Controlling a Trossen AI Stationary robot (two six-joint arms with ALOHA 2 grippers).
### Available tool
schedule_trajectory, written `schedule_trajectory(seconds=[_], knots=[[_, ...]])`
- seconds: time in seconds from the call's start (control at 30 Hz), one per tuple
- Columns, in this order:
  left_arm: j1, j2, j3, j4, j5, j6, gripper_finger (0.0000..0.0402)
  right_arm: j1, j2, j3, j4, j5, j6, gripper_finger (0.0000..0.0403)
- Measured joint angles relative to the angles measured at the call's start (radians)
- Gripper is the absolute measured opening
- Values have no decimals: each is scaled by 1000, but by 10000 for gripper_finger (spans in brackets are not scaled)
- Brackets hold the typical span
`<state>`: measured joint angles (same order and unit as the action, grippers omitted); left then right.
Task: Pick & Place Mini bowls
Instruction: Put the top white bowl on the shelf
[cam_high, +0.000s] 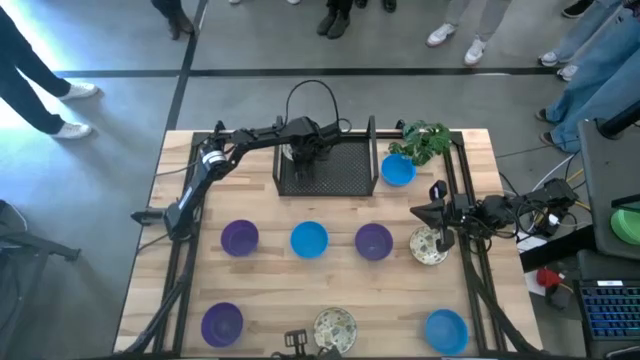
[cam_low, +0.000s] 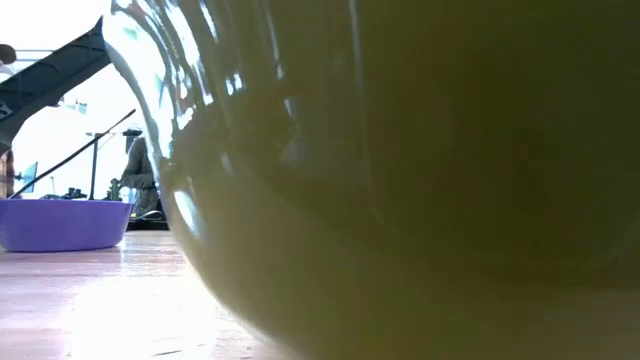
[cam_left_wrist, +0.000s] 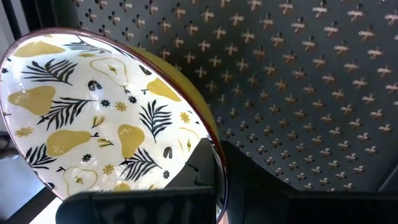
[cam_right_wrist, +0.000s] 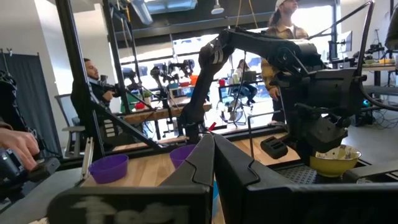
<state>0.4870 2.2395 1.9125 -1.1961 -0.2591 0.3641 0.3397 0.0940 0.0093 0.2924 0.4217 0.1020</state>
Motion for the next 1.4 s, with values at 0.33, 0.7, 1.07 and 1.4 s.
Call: schedule_trajectory(seconds=[0.33,0.7,1.07,1.4], knots=[[0,0,-1,10,9,-3,12,0,0,0,0,0,0,8],[0,2,-3,32,13,-1,36,0,0,0,0,0,-1,8],[0,2,-3,42,6,-4,39,0,0,0,0,0,-1,8],[0,2,-3,50,4,-5,39,0,0,0,0,0,-1,8]])
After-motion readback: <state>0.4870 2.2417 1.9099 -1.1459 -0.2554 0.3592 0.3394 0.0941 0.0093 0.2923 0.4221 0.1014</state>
